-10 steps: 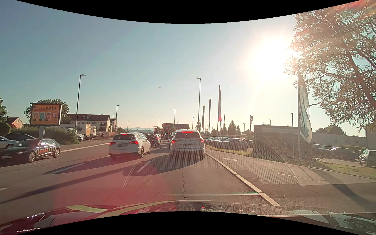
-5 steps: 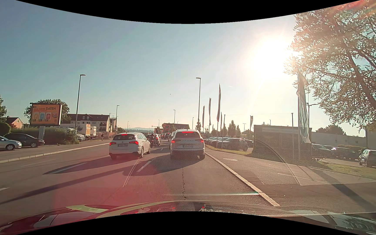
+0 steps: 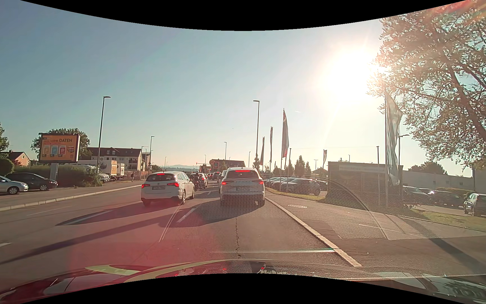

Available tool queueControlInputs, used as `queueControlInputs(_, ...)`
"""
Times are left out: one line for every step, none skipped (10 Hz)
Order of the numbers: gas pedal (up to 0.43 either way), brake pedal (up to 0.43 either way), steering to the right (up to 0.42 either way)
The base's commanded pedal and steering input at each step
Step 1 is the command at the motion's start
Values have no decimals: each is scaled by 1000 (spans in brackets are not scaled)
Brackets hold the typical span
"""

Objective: Follow the waypoints while adhering to traffic rules and regulations

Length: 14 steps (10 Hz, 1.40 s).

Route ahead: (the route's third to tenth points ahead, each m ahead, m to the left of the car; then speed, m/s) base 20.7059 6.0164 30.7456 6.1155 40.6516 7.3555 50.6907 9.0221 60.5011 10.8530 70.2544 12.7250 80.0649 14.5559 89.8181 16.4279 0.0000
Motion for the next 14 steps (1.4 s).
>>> queueControlInputs(0, 256, -15)
queueControlInputs(0, 250, -15)
queueControlInputs(0, 250, -15)
queueControlInputs(0, 250, -15)
queueControlInputs(0, 250, -15)
queueControlInputs(0, 250, -15)
queueControlInputs(0, 256, -15)
queueControlInputs(0, 250, -15)
queueControlInputs(0, 250, -15)
queueControlInputs(0, 250, -15)
queueControlInputs(0, 256, -15)
queueControlInputs(0, 250, -15)
queueControlInputs(0, 256, -15)
queueControlInputs(0, 250, -15)
